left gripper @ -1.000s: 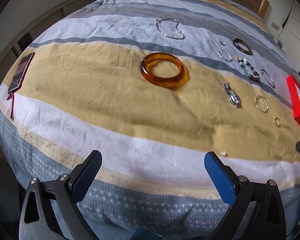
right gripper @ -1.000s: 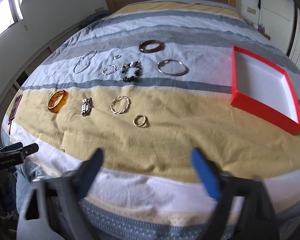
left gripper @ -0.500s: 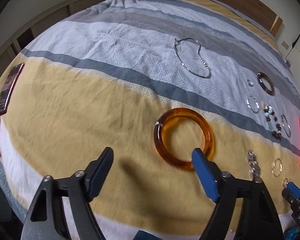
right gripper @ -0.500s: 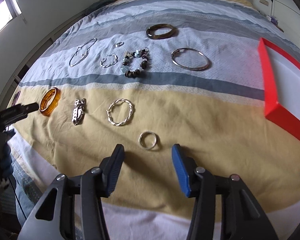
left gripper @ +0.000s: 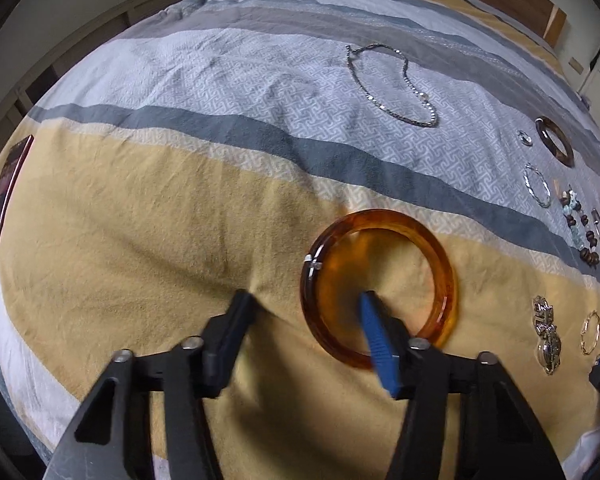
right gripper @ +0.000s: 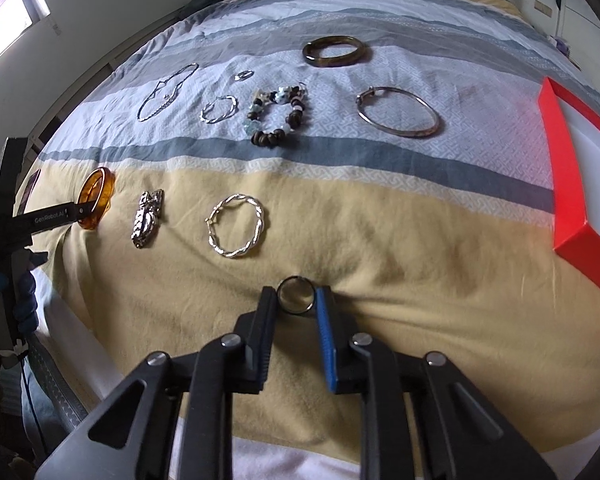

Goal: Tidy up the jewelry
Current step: 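Grasp the amber bangle with left tool while right tool grasps a silver ring, then lower bangle into red box with left tool while right tool drops the ring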

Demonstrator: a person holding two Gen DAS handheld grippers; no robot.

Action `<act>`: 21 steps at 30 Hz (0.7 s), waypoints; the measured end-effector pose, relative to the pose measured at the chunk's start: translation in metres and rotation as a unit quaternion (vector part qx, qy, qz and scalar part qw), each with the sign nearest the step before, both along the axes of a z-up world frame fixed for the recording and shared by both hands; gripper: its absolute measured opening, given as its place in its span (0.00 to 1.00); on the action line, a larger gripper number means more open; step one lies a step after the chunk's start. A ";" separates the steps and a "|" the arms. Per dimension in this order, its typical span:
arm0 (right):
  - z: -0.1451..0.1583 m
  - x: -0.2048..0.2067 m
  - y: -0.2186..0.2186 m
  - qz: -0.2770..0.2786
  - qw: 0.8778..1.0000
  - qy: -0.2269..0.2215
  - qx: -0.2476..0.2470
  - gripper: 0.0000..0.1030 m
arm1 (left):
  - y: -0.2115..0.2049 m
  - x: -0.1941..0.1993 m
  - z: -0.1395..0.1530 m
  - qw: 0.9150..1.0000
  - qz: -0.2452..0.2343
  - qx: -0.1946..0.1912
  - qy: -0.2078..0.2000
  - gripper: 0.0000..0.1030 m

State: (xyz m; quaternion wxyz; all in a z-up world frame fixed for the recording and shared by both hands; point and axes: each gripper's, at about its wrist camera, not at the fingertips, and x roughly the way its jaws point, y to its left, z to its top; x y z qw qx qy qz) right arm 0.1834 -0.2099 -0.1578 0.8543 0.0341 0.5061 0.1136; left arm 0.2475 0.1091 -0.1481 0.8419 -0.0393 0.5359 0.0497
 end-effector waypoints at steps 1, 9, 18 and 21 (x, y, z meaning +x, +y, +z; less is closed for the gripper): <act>0.001 0.000 0.000 0.001 1.000 0.000 -0.001 0.19 | -0.001 0.000 0.001 1.000 -0.002 0.000 -0.001 0.33; 0.018 -0.014 -0.004 0.004 1.000 -0.016 0.006 0.19 | -0.008 -0.004 0.014 1.000 -0.005 0.000 -0.004 0.09; 0.055 -0.047 -0.032 -0.014 0.998 -0.055 0.029 0.19 | -0.035 -0.030 0.055 0.999 -0.028 0.014 -0.033 0.09; 0.069 -0.060 -0.050 -0.026 0.996 -0.073 0.034 0.19 | -0.057 -0.036 0.074 0.998 -0.049 0.010 -0.049 0.09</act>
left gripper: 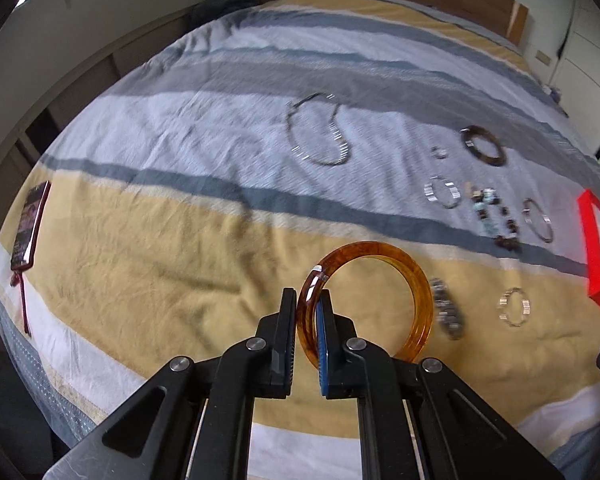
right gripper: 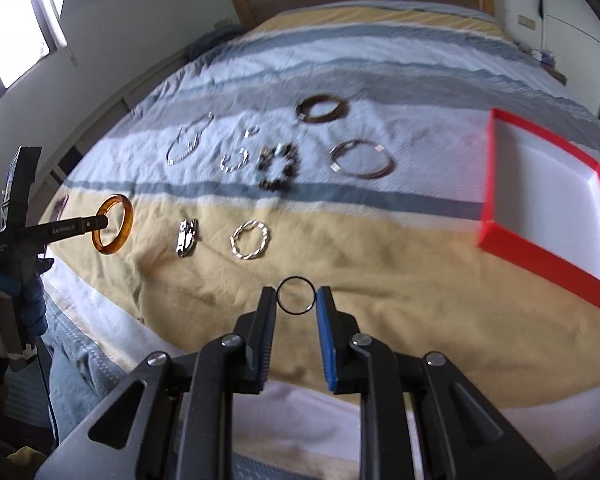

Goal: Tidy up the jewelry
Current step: 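Lower bangle into red box with left tool while right tool drops the ring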

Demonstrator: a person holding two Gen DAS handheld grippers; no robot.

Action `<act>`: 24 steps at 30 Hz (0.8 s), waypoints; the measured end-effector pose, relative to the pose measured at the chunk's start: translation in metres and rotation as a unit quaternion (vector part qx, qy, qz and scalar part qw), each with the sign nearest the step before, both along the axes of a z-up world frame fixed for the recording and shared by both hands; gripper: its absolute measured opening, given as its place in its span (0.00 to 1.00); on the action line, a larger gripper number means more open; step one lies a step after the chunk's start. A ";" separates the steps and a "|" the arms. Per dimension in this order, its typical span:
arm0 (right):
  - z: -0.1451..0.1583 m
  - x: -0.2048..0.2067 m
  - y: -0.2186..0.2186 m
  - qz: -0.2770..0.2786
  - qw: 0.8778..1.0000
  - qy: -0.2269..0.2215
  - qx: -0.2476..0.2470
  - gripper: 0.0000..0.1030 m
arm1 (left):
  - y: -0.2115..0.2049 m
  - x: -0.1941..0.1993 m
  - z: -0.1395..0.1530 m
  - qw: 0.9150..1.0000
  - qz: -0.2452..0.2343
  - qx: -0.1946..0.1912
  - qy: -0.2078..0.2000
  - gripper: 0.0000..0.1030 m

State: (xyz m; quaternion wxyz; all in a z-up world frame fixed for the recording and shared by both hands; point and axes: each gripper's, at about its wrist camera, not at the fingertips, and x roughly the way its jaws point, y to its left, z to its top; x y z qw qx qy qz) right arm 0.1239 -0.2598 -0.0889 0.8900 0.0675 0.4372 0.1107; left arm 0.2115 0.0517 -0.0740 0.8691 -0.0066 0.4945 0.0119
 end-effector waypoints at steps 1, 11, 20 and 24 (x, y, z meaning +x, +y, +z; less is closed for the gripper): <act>0.005 -0.004 -0.008 -0.006 1.000 -0.006 0.001 0.19 | -0.009 -0.002 0.006 1.000 -0.008 -0.002 -0.004 0.09; 0.032 -0.023 -0.117 -0.078 0.996 -0.036 -0.024 0.19 | -0.173 0.008 0.054 0.987 -0.150 -0.047 -0.033 0.09; 0.030 0.011 -0.214 -0.110 0.992 -0.025 -0.057 0.19 | -0.353 0.032 0.037 0.959 -0.280 -0.030 -0.017 0.09; 0.010 0.031 -0.234 -0.104 0.993 -0.003 -0.057 0.19 | -0.404 0.038 0.009 0.951 -0.310 -0.009 0.005 0.09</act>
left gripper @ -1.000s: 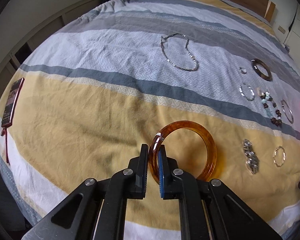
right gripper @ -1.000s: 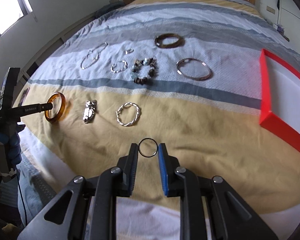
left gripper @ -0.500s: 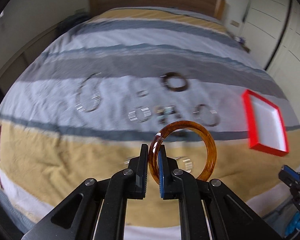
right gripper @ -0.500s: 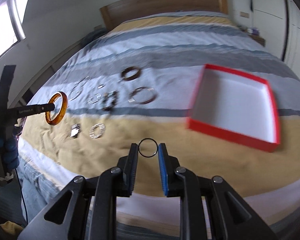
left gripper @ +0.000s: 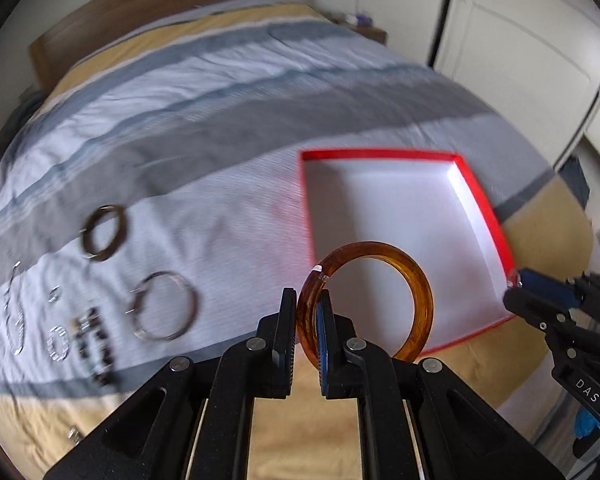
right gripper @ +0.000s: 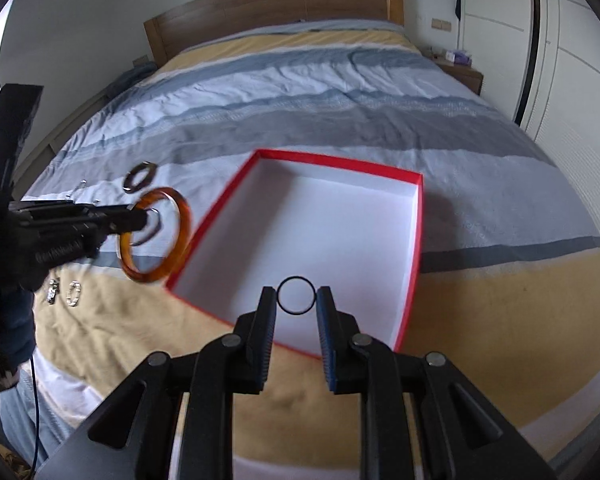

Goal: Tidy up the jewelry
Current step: 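Lower bangle into red box with left tool while right tool drops the ring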

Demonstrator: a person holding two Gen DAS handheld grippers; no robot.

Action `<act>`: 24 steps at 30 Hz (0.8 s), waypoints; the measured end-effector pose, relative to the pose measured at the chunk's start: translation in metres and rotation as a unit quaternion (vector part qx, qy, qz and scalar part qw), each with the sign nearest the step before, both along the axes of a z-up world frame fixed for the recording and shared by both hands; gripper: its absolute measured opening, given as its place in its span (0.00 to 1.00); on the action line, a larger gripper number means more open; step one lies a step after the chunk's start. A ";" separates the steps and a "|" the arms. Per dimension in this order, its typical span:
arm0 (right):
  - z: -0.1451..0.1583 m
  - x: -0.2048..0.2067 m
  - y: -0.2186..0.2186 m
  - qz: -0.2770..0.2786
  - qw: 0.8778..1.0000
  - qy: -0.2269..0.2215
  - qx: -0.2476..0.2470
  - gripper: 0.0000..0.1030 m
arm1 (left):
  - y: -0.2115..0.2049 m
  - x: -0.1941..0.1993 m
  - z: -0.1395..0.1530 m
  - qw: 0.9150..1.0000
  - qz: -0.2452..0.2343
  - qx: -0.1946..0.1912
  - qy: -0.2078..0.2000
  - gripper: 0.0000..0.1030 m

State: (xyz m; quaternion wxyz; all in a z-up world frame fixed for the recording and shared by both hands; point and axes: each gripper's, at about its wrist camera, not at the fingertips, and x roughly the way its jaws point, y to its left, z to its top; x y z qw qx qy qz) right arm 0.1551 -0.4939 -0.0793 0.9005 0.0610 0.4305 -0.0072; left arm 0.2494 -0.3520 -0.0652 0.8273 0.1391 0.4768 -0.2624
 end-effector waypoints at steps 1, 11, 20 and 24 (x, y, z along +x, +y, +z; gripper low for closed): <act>-0.008 0.007 -0.003 0.006 1.000 0.010 0.000 0.19 | -0.009 0.002 -0.008 1.000 -0.006 0.007 0.004 0.09; -0.053 0.045 -0.009 0.050 0.996 0.076 -0.025 0.19 | -0.051 0.013 -0.069 0.995 -0.030 0.081 0.042 0.09; -0.067 0.048 -0.008 0.062 0.992 0.103 -0.027 0.20 | -0.042 0.012 -0.084 0.992 0.032 0.106 0.068 0.12; -0.068 0.045 -0.005 0.067 0.991 0.111 -0.030 0.20 | -0.026 0.003 -0.082 0.989 0.060 0.112 0.075 0.12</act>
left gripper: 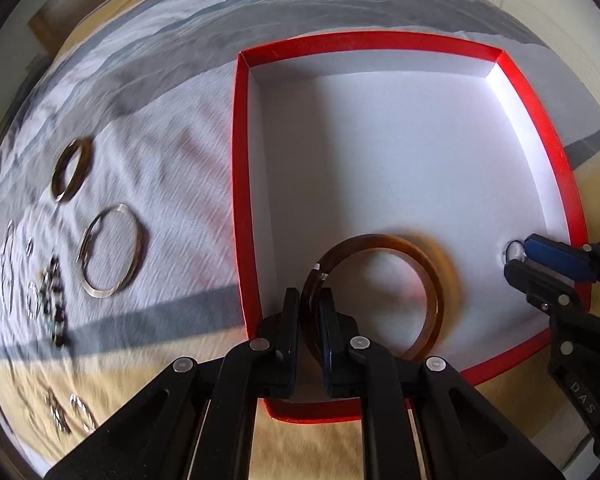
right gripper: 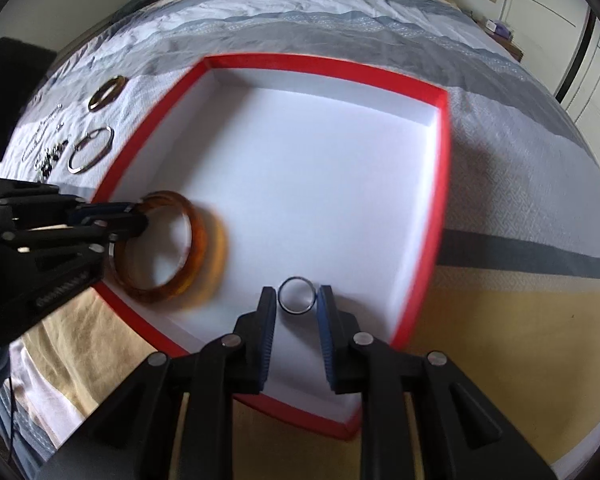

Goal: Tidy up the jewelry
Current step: 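Lower bangle into red box with left tool while right tool drops the ring, then open both tools and lift them away from the red box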

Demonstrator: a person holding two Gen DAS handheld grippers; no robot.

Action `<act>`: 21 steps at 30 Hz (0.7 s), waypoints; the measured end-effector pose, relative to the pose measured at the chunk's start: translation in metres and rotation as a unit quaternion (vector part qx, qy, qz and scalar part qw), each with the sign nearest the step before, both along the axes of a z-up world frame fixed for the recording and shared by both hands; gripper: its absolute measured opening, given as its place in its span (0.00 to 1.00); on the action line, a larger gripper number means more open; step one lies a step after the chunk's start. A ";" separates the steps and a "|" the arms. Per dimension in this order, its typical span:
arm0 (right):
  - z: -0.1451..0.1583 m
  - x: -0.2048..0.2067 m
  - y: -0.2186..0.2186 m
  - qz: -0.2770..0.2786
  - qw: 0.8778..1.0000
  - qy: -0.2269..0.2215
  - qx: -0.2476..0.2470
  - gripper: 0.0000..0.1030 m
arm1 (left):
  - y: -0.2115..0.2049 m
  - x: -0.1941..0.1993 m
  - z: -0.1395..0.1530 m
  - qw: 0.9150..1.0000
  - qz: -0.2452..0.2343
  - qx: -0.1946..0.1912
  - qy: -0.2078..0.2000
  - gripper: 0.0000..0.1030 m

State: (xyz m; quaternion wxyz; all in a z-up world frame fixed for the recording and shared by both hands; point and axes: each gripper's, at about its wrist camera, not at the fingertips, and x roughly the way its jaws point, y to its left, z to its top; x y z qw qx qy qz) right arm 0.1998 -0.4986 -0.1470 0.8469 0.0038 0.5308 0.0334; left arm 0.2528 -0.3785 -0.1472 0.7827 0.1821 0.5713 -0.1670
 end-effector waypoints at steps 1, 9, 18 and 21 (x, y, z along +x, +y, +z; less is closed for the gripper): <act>0.001 -0.002 0.003 0.004 1.000 0.001 0.004 0.20 | 0.003 -0.003 0.000 1.000 0.006 0.004 0.001 0.12; 0.011 -0.013 0.019 0.011 1.000 -0.008 0.007 0.33 | 0.025 -0.013 0.003 0.999 0.034 0.003 0.018 0.12; 0.071 -0.083 -0.011 -0.047 0.995 -0.082 0.018 0.39 | 0.017 -0.015 0.026 1.000 0.004 -0.019 -0.019 0.51; 0.083 -0.107 -0.017 -0.062 0.994 -0.092 0.012 0.40 | 0.015 -0.024 0.050 0.998 -0.008 -0.040 -0.047 0.52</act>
